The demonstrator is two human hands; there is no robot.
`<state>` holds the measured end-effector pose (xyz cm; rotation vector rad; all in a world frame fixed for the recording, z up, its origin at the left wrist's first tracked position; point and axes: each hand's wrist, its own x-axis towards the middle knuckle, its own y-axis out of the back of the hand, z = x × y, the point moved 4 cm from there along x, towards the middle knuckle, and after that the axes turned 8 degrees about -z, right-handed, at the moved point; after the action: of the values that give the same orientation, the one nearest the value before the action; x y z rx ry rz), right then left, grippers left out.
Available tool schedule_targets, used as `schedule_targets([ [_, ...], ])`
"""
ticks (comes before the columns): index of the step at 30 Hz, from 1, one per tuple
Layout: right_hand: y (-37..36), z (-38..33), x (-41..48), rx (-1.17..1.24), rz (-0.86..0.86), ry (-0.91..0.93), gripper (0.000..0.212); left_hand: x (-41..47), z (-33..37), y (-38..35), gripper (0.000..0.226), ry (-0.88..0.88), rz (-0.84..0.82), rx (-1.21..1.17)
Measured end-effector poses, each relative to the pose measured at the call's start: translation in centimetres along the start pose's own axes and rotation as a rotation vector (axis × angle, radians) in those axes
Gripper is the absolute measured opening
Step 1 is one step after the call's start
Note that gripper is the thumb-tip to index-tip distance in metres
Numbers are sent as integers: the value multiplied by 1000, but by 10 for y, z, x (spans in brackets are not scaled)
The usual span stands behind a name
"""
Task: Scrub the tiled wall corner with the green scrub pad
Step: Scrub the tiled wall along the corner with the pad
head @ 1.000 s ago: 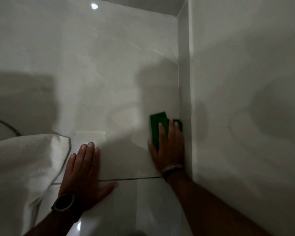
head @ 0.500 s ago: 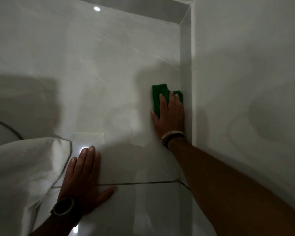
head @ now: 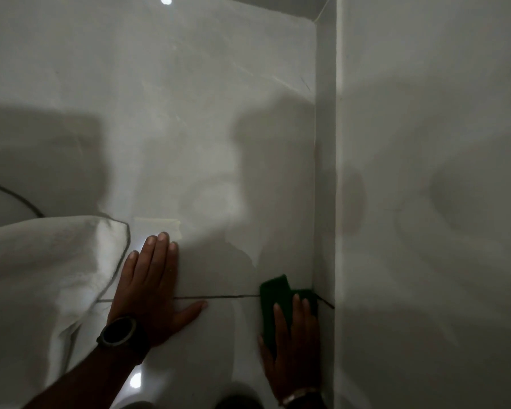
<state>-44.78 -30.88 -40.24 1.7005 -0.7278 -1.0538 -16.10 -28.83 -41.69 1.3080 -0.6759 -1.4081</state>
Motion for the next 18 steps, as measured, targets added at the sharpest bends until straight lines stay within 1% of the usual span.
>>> schedule_targets([
  [3, -4, 1, -11, 11, 5, -13, 62, 1, 0, -1, 120, 0, 12, 9],
  [6, 2, 1, 10, 17, 3, -5, 65, 1, 1, -1, 121, 0, 20, 17],
  [10, 24, -1, 78, 38, 52, -48, 65, 1, 1, -1, 121, -5, 37, 23],
  [15, 60, 1, 174, 11, 82, -13, 67, 1, 0, -1, 120, -5, 23, 15],
  [18, 82, 2, 234, -2, 77, -3, 68, -1, 1, 1, 119, -11, 42, 14],
])
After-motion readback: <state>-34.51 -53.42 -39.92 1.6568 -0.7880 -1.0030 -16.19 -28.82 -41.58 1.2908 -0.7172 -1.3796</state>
